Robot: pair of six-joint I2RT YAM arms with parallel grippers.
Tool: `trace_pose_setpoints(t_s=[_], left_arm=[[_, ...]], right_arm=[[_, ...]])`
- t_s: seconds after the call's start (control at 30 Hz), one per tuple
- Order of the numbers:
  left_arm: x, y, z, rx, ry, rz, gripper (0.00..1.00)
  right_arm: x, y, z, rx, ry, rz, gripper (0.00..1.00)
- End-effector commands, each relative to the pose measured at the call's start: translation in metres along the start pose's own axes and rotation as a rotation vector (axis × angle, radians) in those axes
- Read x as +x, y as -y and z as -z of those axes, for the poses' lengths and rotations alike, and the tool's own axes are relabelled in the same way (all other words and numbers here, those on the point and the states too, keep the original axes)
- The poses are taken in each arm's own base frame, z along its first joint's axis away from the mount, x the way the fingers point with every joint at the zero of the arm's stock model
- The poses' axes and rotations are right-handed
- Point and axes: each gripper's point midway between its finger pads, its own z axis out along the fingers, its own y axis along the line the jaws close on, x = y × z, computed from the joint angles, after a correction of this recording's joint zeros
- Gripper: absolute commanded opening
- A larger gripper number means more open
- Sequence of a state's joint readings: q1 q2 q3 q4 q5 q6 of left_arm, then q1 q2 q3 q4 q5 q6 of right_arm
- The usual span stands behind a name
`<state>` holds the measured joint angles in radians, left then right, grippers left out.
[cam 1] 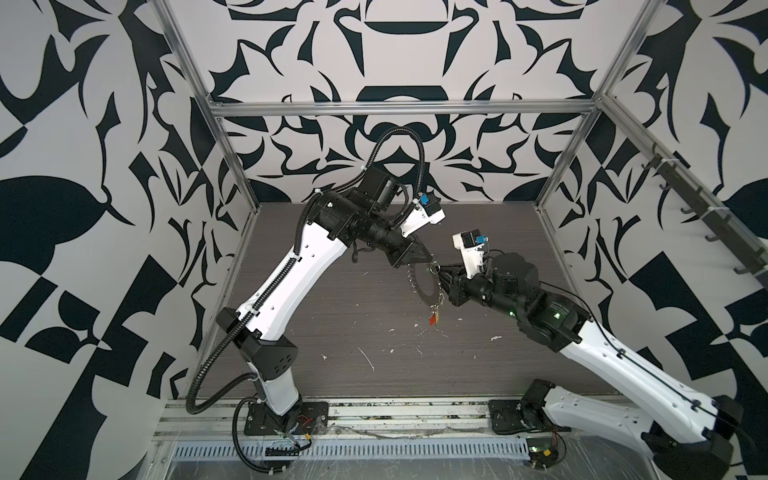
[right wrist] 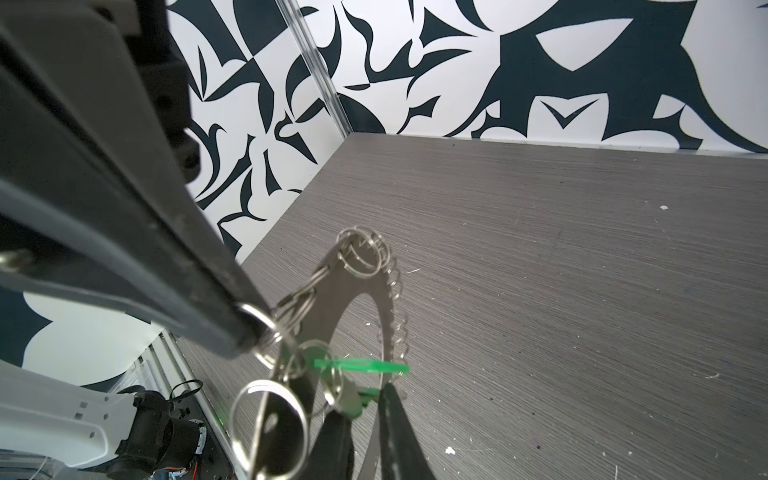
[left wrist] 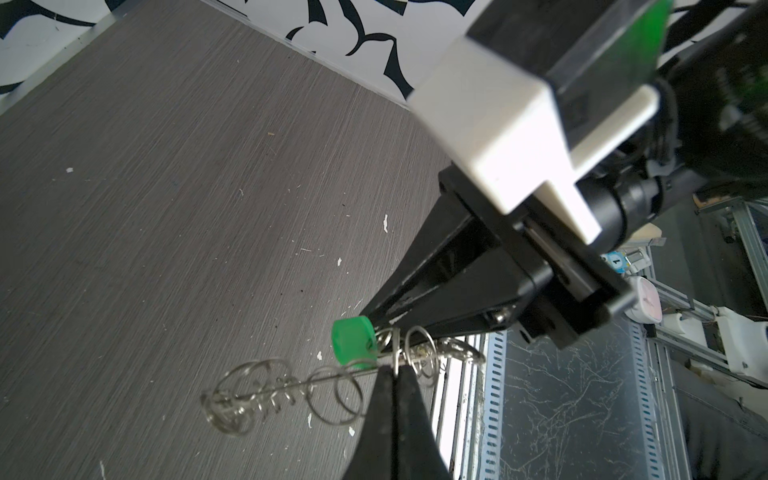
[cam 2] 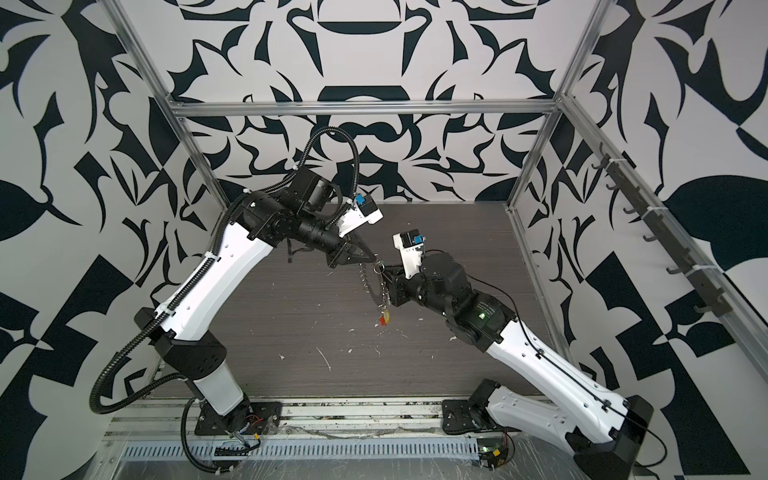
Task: Remove the keys from the keyring
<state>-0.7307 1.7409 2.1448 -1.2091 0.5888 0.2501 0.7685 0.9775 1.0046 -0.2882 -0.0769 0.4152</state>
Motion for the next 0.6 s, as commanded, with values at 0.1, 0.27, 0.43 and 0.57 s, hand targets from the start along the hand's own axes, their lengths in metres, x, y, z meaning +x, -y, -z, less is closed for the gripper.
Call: trace_pose_setpoints(t_s=[0.1, 0.27, 0.43, 0.57], left_arm=[[-0.002, 0.014, 0.007, 0.049, 0.008, 0.007, 0.0], [-0.001, 0.014, 0.006, 0.052, 0.005, 0.009, 0.0], [-0.001, 0.014, 0.004, 0.06, 0.002, 0.014, 0.0], [0.0, 0.013, 0.003, 0.063, -0.002, 0.017, 0.0]], right_arm=[[-0.015, -0.01, 0.002, -0.032, 0.039, 0.023, 0.19], [-0.018, -0.014, 0.006, -0.046, 0.053, 0.024, 0.2], [-0.02, -0.016, 0.011, -0.054, 0.064, 0.024, 0.2], [-0.021, -0.016, 0.013, -0.053, 0.068, 0.027, 0.2]])
